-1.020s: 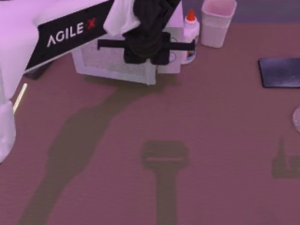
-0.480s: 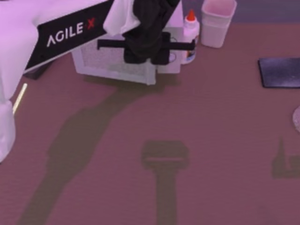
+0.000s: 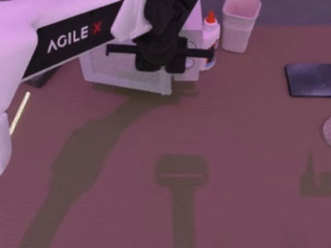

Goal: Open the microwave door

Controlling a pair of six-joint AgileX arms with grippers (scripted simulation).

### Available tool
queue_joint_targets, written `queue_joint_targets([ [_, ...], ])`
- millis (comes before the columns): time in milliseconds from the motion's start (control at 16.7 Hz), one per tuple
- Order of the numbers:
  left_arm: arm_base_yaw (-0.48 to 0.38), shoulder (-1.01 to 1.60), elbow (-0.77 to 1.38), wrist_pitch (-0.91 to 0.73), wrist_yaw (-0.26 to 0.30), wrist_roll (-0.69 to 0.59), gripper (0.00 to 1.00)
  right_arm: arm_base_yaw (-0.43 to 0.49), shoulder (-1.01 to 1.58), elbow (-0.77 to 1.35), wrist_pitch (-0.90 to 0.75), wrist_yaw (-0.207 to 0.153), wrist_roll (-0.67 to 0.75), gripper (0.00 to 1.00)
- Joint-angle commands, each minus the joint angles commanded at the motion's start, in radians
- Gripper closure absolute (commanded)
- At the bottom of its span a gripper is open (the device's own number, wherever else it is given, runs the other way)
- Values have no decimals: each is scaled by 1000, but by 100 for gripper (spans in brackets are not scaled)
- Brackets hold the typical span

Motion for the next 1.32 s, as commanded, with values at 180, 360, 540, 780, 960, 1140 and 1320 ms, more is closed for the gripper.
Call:
queue_joint_targets([
  [180,10,-47,-73,35,24,51,100,0,0,0,0,0,0,0],
  [360,14,-75,-115,58,41,82,100,0,0,0,0,0,0,0],
  [540,14,-75,-115,58,41,82,100,0,0,0,0,0,0,0],
  [780,14,-75,-115,58,41,82,100,0,0,0,0,0,0,0],
  [960,14,-75,-115,58,41,82,100,0,0,0,0,0,0,0],
  [1140,14,-75,-115,58,41,82,100,0,0,0,0,0,0,0],
  [1320,14,-75,-115,58,41,82,100,0,0,0,0,0,0,0],
])
